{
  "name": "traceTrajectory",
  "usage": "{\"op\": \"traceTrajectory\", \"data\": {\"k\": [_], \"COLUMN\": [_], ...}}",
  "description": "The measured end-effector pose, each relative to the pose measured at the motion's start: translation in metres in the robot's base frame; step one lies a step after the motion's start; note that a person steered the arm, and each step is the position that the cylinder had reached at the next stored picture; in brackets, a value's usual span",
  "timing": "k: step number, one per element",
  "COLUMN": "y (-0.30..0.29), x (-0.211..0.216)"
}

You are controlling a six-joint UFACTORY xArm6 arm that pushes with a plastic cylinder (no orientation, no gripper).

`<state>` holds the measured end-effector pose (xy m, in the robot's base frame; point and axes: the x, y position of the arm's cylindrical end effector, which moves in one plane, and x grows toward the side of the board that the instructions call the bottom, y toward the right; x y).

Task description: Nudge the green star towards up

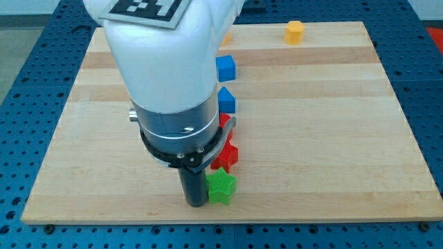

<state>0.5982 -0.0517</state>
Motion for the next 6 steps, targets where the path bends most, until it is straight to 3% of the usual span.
{"op": "traceTrajectory", "data": {"k": [1, 5, 6], "y": [-0.005, 0.011, 0.045], "x": [0.021, 0.020, 0.021]}}
